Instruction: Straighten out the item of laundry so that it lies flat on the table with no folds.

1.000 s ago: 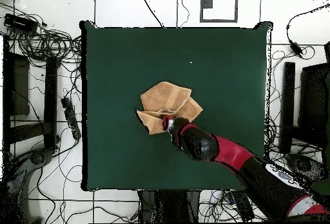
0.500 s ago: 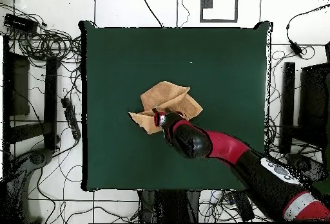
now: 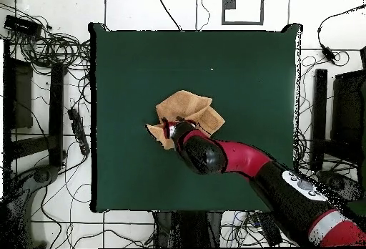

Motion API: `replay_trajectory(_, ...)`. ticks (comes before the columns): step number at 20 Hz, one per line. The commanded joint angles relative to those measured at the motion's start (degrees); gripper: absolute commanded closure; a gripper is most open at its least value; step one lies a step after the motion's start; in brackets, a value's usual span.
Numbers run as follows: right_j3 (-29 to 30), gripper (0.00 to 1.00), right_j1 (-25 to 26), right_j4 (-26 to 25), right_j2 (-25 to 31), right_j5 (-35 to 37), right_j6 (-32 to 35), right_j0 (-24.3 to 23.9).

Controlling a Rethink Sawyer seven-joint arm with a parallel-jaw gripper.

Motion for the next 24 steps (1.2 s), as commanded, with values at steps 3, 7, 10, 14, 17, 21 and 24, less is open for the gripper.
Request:
replay_trajectory(3, -0.09, 0.00, -1.14, -0.09, 2.19, 0.33, 7.72, 3.57)
replay_trajectory(7, 0.17, 0.00, -2.58, 1.36, 0.05, 6.46, 6.56, 2.96)
replay_trajectory(10, -0.70, 0.00, -2.95, 3.30, -2.46, 10.77, 6.67, 2.02)
replay_trajectory(14, -5.18, 0.00, -0.87, 4.63, -9.90, 13.42, 7.64, 3.52)
replay_trajectory(17, -7.14, 0.00, -0.25, 5.62, -13.68, 12.80, 9.44, 5.20)
replay_trajectory(21, -8.64, 0.00, 0.89, 7.66, -18.75, 10.51, 13.03, 8.11)
replay_trajectory(24, -8.12, 0.00, 3.01, 8.60, -21.49, 5.31, 14.84, 9.73)
